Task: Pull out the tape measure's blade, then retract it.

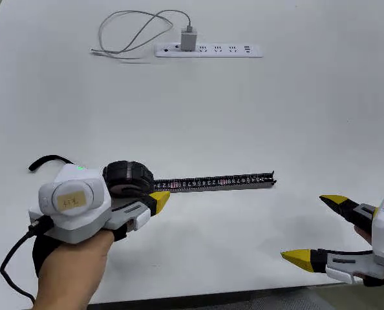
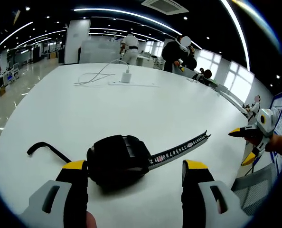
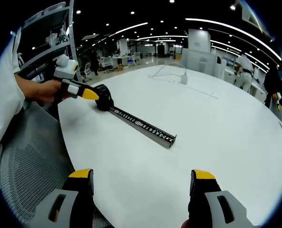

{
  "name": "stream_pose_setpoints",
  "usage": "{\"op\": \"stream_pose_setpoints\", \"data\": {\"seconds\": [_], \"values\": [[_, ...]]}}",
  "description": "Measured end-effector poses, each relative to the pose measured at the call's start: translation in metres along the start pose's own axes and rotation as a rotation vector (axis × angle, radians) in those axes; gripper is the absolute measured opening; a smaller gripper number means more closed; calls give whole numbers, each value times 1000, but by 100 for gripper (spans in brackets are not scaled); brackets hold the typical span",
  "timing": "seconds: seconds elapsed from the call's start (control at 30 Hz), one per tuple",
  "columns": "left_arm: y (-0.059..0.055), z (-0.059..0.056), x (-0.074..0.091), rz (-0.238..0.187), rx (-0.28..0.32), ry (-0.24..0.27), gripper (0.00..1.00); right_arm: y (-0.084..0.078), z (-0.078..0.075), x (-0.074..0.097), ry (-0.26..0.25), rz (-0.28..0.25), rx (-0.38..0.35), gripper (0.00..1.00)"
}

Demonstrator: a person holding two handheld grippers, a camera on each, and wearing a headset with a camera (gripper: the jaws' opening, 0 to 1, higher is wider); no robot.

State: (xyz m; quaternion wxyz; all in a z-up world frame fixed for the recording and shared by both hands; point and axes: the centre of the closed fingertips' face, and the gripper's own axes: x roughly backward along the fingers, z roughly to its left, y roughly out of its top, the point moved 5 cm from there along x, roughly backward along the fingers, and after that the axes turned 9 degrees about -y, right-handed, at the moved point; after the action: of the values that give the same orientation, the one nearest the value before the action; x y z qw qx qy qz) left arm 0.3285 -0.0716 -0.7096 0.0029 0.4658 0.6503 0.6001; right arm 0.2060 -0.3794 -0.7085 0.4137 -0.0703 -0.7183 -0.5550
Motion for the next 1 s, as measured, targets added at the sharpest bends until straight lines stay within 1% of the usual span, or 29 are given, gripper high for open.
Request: {"op": "stream_pose_setpoints", "data": {"seconds": [0.1,0.17,0.3,0.4,0.47,0.6,0.73,0.83,1.0], "values": [[0,0,-2,-6,13,40,77,3,-1,-2,6,-1,12,80],[-1,0,-4,-2,3,55,77,5,-3,-3,9,-5,18,78],[1,2,-5,-30,39,84,76,11,-6,-6,16,-15,40,75],[1,4,-7,-39,46,99,74,14,-9,-8,22,-14,61,72],[0,5,-7,-44,36,112,72,16,-11,-10,27,-14,67,71],[0,6,-7,-64,58,126,70,20,-15,-15,45,-8,96,67],[0,8,-10,-65,69,132,71,25,-19,-20,55,-6,113,63],[-1,11,-11,-64,83,142,68,29,-22,-24,68,-8,131,60],[-2,12,-13,-64,96,155,69,35,-27,-29,90,-2,166,56]]}}
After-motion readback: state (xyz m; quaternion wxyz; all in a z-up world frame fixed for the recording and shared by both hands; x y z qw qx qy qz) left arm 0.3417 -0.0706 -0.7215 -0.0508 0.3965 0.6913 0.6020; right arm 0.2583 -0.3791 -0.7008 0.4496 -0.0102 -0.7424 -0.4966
